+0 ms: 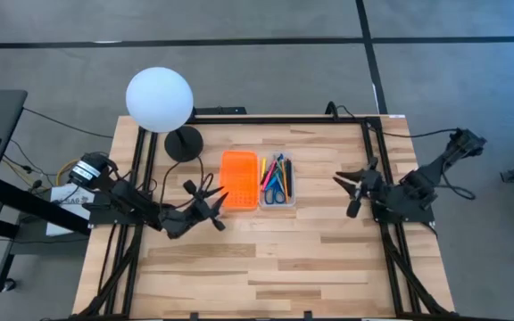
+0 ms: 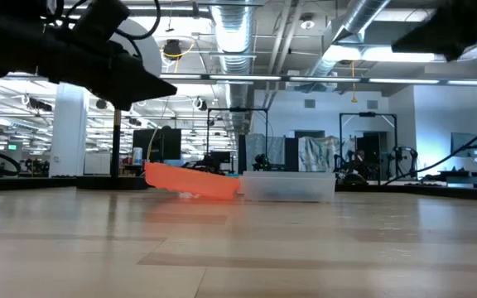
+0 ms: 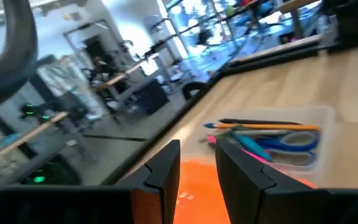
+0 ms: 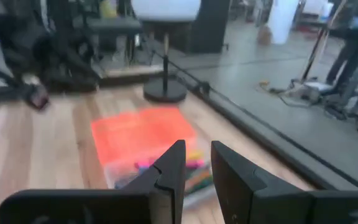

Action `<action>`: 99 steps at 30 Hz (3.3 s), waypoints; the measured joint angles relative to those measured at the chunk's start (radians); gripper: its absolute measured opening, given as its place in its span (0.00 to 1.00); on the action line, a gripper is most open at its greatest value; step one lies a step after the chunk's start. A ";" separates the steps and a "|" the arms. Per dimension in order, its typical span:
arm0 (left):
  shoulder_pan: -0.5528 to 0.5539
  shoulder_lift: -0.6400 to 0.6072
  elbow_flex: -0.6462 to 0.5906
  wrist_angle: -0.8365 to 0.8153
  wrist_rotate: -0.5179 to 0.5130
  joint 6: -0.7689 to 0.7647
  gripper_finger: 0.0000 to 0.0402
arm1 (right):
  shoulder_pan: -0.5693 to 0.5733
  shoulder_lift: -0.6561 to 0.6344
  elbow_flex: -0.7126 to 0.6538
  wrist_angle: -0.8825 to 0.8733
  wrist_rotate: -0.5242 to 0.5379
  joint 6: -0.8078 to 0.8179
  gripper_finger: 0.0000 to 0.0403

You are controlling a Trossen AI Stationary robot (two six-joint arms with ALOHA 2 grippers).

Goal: Pick & place school supplies into a supply box
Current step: Close the orange supply box

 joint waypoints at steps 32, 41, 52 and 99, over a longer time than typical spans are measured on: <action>0.288 -0.368 -0.011 -1.131 0.402 -0.864 0.24 | -0.487 0.313 -0.428 0.967 -0.439 -0.148 0.17; 0.374 -0.368 -0.011 -1.142 0.522 -0.805 0.24 | -0.671 0.514 -0.428 1.135 -0.628 -0.105 0.17; 0.382 -0.368 -0.011 -1.143 0.587 -0.820 0.24 | -0.779 0.795 -0.353 1.270 -0.701 -0.087 0.17; 0.339 -0.172 -0.011 -0.889 0.679 -0.799 0.24 | -0.948 1.076 -0.251 1.327 -0.940 -0.036 0.17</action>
